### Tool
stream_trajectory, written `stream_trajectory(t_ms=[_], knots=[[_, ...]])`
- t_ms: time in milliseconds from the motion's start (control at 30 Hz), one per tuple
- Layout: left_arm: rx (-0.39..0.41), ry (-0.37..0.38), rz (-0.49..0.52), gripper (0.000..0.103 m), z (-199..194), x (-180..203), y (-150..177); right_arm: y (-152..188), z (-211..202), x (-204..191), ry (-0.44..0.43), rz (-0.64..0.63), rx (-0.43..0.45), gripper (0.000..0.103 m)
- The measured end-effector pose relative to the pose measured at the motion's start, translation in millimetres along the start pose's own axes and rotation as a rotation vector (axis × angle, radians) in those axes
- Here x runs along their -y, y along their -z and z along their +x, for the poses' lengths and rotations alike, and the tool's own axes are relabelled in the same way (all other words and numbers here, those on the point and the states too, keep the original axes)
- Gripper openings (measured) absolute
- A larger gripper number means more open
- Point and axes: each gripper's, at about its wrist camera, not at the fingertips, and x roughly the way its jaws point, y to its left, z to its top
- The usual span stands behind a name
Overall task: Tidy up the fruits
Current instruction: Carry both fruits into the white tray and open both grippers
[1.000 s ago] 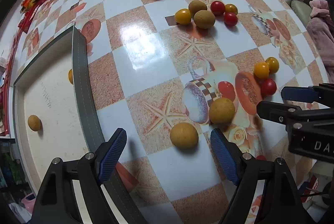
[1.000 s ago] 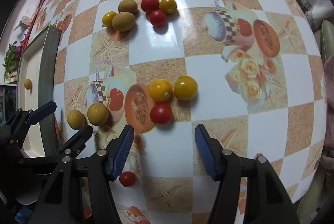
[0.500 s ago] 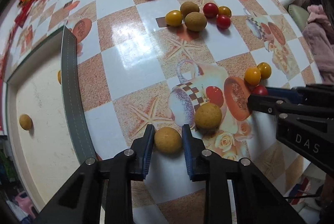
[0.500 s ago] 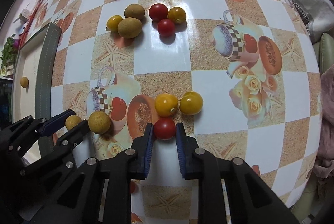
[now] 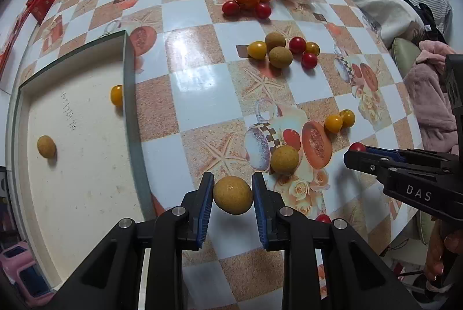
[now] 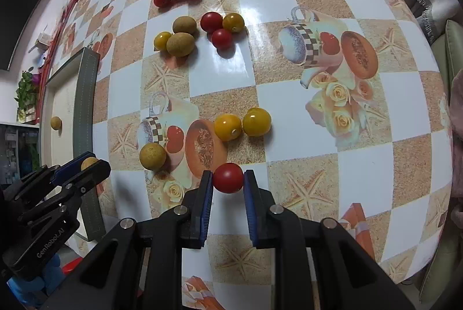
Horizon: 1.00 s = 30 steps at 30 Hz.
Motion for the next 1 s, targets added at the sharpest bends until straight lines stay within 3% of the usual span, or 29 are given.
stream_trajectory(t_ms=[500, 1000], knots=[[0.070, -0.004, -0.095, 0.028, -29.8, -34.0, 12.3, -2.3, -11.6, -41.0, -0.013, -0.077, 0.020, 0.023], [0.107, -0.085, -0.255, 0.028, -48.6, -116.6, 49.9, -11.2, -7.0, -143.3, -0.054, -0.271, 0.022, 0.023]])
